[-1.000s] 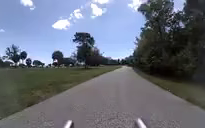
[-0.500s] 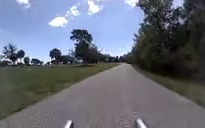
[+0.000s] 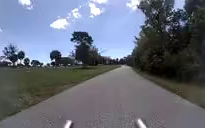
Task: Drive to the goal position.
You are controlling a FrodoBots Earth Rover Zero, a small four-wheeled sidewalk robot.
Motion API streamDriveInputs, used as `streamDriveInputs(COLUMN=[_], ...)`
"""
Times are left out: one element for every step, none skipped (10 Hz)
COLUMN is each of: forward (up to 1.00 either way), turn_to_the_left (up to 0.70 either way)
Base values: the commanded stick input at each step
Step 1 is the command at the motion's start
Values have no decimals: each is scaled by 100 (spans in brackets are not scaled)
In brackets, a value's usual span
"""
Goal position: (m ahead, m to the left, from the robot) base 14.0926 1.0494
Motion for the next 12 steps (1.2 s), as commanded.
streamDriveInputs(forward=[50,50,50,50,50,50,50,50,50,50,50,50], turn_to_the_left=[0,0,0,0,0,0,0,0,0,0,0,0])
